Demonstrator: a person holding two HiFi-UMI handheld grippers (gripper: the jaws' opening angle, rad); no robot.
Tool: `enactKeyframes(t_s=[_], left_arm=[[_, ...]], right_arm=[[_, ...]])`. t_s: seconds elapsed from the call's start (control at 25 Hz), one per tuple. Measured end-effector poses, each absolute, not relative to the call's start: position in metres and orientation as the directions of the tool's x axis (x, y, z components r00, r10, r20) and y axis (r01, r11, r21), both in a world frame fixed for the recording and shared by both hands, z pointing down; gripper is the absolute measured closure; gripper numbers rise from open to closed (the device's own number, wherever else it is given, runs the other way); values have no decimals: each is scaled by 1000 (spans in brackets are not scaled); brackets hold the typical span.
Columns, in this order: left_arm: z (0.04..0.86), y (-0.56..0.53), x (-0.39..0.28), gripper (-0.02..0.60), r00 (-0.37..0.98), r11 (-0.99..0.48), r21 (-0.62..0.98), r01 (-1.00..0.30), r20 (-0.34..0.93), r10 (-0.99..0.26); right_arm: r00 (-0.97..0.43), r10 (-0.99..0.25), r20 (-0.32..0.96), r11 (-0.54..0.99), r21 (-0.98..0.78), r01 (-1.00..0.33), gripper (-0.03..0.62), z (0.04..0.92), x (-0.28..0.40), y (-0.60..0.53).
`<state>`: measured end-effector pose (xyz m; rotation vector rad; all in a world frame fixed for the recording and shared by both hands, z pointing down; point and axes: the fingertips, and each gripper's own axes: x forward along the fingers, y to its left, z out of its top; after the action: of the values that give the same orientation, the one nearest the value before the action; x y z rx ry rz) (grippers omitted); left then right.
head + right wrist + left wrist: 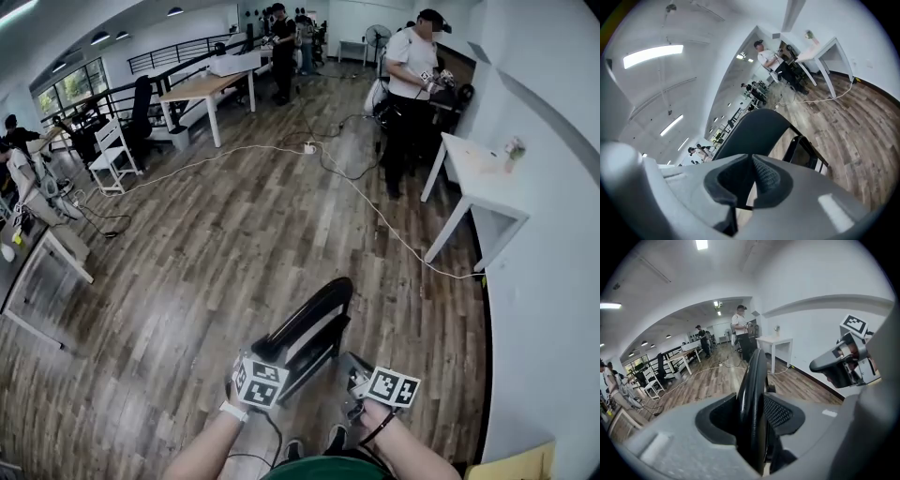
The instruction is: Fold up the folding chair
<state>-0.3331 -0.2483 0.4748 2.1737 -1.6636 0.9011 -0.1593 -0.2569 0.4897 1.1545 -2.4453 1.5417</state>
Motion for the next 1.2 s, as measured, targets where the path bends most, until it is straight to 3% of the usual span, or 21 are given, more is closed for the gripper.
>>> enactKeyframes(t_s=[0.24,0.48,1.2], left_arm=[[472,-243,-342,397,178,-299,-127,-946,566,-805],[468,-244,-346,397,173,-292,-142,-946,540,-823],[464,-216,-288,399,147,-280,-228,-932,471,-870]], right_arm=[[-683,-689,245,441,-606,-662,574,415,-145,-225],[-629,-765,140,545,-381,-747,576,350,-137,-198],[-608,-794,9,607,62,-792,579,280,-63,-146]])
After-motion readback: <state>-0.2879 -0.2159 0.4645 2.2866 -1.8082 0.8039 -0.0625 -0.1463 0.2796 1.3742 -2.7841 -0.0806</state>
